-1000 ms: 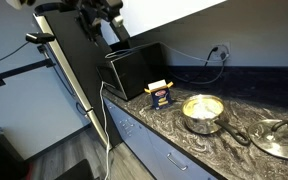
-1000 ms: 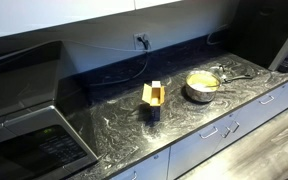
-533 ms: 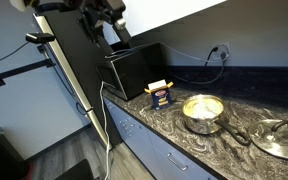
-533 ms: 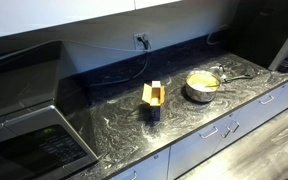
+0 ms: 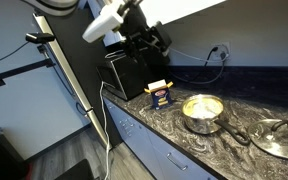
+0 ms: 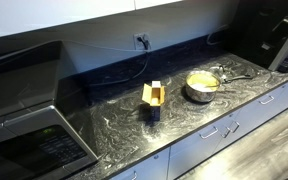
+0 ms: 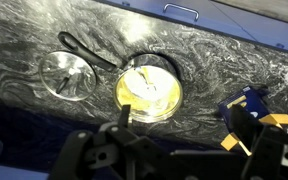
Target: Remove the fork from the pot
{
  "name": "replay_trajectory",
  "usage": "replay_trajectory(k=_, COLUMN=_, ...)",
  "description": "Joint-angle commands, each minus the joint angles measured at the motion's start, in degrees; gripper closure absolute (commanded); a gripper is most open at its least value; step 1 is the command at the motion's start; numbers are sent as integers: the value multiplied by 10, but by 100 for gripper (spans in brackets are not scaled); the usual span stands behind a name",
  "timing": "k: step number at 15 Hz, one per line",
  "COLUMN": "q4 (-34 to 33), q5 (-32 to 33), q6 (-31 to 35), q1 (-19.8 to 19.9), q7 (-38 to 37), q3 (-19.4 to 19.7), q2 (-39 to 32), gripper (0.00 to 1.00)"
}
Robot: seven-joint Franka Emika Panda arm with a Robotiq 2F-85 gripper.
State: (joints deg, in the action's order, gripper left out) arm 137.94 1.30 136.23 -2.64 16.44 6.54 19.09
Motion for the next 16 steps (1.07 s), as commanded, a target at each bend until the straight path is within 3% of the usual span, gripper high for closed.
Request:
replay_trajectory(k=1, q4=-64, q5=-52, q6=51, q1=-13, q7=76, q3=13, q2=-124, gripper=0)
replay_trajectory(k=6, q4=-134, q5=-75, q6=73, q1=12, q7=129, q3=-12, q2=-244, gripper=0)
replay_trajectory(k=10, q4=-166, q5=-46, q6=101, q1=34, q7=105, q3=-32, q2=-315, gripper=0)
replay_trajectory(k=11, q4=-159, q5=-21, q6=115, q1=31, q7=90, q3=-35, q2=-310, gripper=0)
replay_trajectory(k=16, q4=-151, q5=-34, q6=102, q1=49, q7=102, q3=-50, q2=-310, gripper=0)
